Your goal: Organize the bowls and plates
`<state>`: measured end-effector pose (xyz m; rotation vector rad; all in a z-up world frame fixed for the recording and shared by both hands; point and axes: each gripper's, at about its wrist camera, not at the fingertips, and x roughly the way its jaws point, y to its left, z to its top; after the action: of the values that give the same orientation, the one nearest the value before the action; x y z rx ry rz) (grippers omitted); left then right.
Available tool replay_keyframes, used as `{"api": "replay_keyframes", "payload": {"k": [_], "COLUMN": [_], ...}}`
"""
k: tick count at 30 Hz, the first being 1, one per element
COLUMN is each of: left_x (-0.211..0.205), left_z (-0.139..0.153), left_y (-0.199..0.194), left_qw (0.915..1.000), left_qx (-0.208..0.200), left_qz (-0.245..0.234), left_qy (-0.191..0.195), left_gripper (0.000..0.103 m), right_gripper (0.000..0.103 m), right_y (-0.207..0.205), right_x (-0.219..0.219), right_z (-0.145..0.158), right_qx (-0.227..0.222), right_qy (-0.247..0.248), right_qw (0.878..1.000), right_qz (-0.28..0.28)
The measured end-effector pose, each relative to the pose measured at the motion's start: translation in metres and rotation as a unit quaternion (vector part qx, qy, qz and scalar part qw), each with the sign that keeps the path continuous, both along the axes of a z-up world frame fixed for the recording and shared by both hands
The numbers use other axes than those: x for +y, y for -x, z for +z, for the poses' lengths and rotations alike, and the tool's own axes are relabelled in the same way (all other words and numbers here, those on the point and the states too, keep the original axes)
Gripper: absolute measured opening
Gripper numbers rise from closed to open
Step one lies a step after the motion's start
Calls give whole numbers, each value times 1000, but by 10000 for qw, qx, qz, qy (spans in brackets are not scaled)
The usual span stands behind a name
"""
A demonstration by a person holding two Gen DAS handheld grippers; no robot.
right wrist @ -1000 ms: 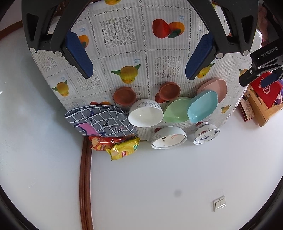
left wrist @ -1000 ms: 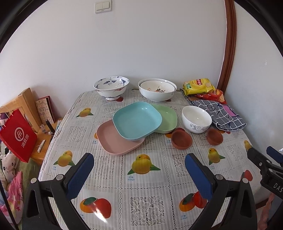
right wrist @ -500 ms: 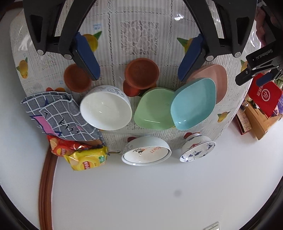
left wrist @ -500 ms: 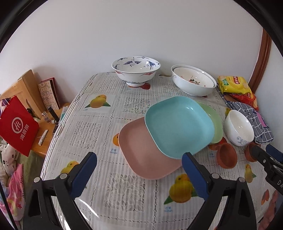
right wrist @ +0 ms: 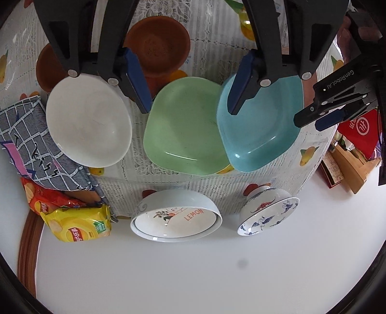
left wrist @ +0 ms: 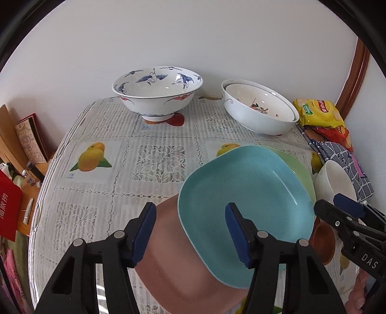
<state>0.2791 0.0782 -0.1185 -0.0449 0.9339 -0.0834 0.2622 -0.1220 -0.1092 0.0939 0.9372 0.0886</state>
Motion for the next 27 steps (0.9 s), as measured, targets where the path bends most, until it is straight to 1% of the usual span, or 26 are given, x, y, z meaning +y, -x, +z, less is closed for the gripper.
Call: {"api": "replay_keyframes", "payload": {"k": [2,6,8,9,11,13,17,19,22,27], "left_x": [0,-2,-4,-6,-9,-10,-10,-9,-6,-1], "left_z": [-4,-11,-14,-14,-16,-17,-17,-17,-18,-18], "left_y": [-7,-18,-20,-20,-21,-22,-22,-22,-21,-18], "left_qw": [10000,9998,9996,9995,9994,9992,9990,9990,9993,9991], "left_qx": [4,69,74,54,34,58,64,60,51,114], "left_qz": [-61,-171,-255,-293,-333,-390,-448,-442,-377,-361], "left_qy": [29,92,116,95,3,21,54,46,41,176], "left_gripper": [52,47,41,40,33,30,22,18,12,9], "right_gripper": [60,54,51,50,47,39,28,18,17,13], "right_y": [-6,-14,-16,-17,-19,-21,-23,-24,-22,-22], "right_x": [5,13,15,16,18,19,22,24,25,19], "right_z": [-4,-12,-15,-17,-20,-23,-27,-30,-29,-28], "right_qx": [44,157,203,222,270,333,369,401,338,336], "right_qy": [22,71,69,75,100,109,145,141,189,20], "right_qw": [10000,9996,9994,9993,9991,9988,9984,9981,9982,9986], "right_qz": [85,211,257,276,320,350,410,446,453,405]}}
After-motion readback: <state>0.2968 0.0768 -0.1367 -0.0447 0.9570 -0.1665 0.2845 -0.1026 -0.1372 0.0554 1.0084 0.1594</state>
